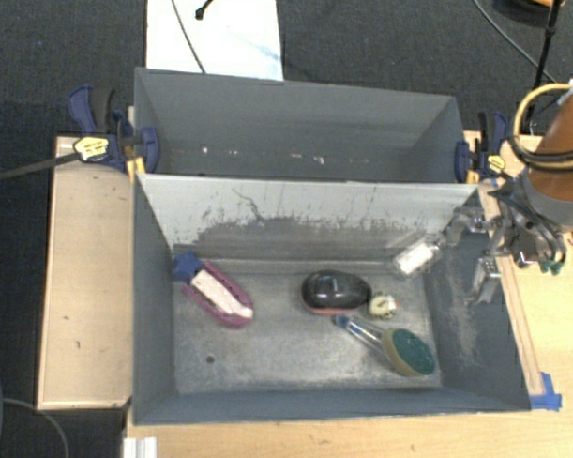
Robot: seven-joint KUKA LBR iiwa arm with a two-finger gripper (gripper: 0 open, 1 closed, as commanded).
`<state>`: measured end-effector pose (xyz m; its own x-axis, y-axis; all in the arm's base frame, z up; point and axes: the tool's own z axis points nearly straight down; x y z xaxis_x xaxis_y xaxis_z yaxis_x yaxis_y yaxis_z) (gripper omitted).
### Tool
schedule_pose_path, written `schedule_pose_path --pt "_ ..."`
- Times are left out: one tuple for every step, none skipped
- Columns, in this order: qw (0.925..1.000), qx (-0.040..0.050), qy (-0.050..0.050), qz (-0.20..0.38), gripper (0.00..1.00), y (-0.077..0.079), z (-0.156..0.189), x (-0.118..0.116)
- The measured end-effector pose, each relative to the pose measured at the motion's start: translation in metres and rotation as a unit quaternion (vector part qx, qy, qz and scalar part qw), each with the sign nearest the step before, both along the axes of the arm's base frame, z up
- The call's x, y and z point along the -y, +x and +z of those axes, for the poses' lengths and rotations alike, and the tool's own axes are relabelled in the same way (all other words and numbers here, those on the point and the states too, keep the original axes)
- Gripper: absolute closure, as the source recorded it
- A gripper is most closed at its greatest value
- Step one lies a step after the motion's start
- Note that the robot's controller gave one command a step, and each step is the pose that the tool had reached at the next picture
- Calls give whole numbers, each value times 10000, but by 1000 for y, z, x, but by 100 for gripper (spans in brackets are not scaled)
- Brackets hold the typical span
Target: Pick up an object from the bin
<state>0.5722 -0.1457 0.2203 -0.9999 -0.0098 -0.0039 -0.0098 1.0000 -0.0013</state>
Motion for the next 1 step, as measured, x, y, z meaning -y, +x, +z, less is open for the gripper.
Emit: schedule_pose_path --pt "9987 -35 26 510 0 -9 -65 -74"
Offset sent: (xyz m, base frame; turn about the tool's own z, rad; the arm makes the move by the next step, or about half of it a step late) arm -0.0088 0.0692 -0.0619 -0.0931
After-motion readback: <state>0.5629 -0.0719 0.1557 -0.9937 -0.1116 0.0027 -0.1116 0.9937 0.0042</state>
